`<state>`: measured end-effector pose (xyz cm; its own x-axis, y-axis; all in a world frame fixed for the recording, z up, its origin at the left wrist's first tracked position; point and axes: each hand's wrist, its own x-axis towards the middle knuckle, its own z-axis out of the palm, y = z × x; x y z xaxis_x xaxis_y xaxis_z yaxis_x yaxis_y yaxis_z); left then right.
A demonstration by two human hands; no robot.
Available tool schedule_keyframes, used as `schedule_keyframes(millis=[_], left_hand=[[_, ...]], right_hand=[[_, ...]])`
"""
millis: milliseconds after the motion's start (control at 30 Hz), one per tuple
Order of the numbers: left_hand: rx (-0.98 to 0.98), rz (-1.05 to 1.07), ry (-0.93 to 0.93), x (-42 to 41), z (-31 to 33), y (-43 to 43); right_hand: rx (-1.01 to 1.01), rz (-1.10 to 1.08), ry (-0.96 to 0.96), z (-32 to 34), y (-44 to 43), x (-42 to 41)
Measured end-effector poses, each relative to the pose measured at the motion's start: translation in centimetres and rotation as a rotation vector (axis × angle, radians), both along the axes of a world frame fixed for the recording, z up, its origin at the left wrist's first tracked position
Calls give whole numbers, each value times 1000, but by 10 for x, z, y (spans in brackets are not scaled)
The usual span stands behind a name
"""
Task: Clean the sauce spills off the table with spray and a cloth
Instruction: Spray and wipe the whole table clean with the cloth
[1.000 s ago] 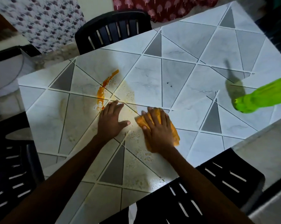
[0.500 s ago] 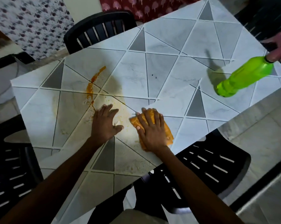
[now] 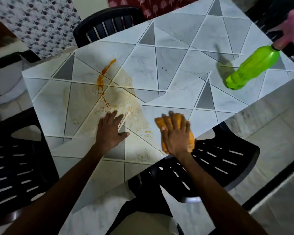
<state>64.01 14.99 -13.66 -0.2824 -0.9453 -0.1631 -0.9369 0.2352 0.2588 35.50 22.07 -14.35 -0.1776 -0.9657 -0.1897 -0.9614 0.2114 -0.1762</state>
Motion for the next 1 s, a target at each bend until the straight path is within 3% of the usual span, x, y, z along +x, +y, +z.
schedule_keyframes(millis=[100,200,367,467,600,700,767,867,933,1000], left_hand=[[4,-28,-21,10,1,25],[11,-16,-24,21,-2,41],[8,1,-2,40,-2,50],[8,26,19,53,-3,54],[29,65,22,63,-6,45],[8,56,14,71,-2,29],[0,89,15,80,2,15],[50,159,-9,98,2,-4],[98,200,-19,111,-1,-11],[138,225,-12,121,-5,-11]], right_hand=[[8,142,-73,2,36,71],[-3,259,-61,2,44,70],[14,-85,-13,-1,9,-6],[-24,-118,-38,1,11,21],[7,183,-85,4,64,113],[13,304,-98,5,84,114],[5,265,-59,5,80,85],[57,32,-17,4,33,37],[39,-90,-43,6,-16,40],[2,-69,-64,7,-48,77]])
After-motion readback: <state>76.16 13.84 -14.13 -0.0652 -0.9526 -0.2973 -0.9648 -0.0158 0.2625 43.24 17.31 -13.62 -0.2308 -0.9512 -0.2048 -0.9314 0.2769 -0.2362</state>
